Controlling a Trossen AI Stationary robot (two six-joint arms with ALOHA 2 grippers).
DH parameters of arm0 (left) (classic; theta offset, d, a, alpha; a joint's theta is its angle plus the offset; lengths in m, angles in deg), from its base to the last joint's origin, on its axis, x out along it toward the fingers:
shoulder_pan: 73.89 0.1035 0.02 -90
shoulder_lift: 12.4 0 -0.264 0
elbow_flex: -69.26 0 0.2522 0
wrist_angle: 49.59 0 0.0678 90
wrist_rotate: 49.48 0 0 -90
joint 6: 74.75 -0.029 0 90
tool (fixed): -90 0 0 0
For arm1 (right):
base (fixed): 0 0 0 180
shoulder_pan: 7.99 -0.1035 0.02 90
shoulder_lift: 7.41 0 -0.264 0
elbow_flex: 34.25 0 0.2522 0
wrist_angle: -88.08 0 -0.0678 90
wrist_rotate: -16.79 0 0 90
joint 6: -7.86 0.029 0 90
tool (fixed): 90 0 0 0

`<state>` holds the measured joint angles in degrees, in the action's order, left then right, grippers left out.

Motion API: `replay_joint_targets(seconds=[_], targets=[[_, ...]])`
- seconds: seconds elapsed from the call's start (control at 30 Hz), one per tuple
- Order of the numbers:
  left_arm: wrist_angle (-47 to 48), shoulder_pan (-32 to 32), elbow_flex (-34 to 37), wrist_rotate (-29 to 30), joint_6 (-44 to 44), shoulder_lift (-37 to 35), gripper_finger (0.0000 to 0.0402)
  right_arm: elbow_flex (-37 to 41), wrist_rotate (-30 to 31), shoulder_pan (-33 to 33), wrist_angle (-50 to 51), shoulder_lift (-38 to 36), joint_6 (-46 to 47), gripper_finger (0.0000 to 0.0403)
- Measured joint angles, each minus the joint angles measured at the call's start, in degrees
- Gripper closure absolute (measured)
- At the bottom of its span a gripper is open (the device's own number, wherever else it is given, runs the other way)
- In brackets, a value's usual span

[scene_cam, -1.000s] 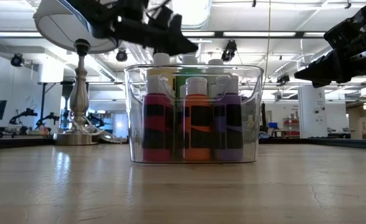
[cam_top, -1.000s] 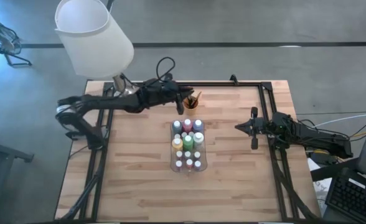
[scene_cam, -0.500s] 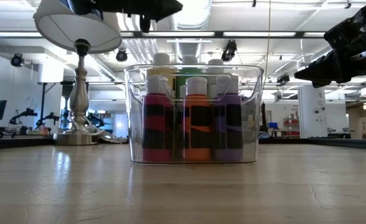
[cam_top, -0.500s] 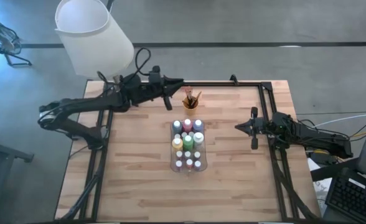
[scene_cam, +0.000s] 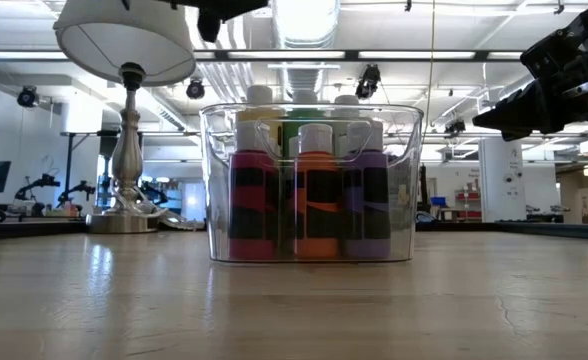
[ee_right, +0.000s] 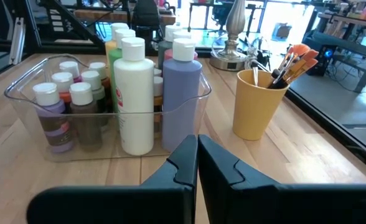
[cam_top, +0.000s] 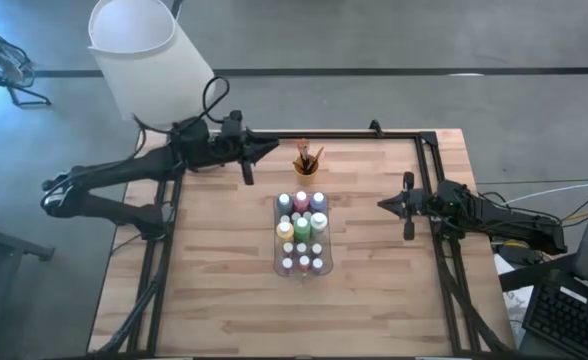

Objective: Pick & Place Paint Supplies
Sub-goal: Return to Home Position

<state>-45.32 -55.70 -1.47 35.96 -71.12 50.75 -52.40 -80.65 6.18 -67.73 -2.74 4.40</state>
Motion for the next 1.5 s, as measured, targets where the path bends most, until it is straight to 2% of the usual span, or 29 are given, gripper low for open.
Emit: replay_joint_targets(seconds=[0.17,0.33,0.53,0.73,1.03,1.23,1.37,1.5], targets=[[6.1,-1.7,0.6,-4.9,-1.4,-3.7,0.0341,0.0,0.0,0.0,0.0,0.0,0.0,0.0394],[6.5,-5.9,6.2,-5.3,-5.0,-9.9,0.0341,0.0,0.0,0.0,0.0,0.0,0.0,0.0394],[1.5,-11.2,17.5,-5.4,-6.5,-19.6,0.0341,0.0,0.0,0.0,0.0,0.0,0.0,0.0394],[-4.0,-12.6,30.3,-5.4,-6.5,-30.7,0.0341,0.0,0.0,0.0,0.0,0.0,0.0,0.0394],[-3.5,-12.9,46.0,-4.7,-6.5,-49.2,0.0341,0.0,0.0,0.0,0.0,0.0,0.0,0.0394],[1.0,-15.7,52.8,-4.4,-8.9,-61.7,0.0341,0.0,0.0,0.0,0.0,0.0,0.0,0.0394],[4.6,-17.5,55.1,-2.5,-11.3,-63.0,0.0341,0.0,0.0,0.0,0.0,0.0,0.0,0.0394],[7.6,-18.8,56.4,6.4,-15.7,-63.1,0.0341,0.0,0.0,0.0,0.0,0.0,0.0,0.0394]])
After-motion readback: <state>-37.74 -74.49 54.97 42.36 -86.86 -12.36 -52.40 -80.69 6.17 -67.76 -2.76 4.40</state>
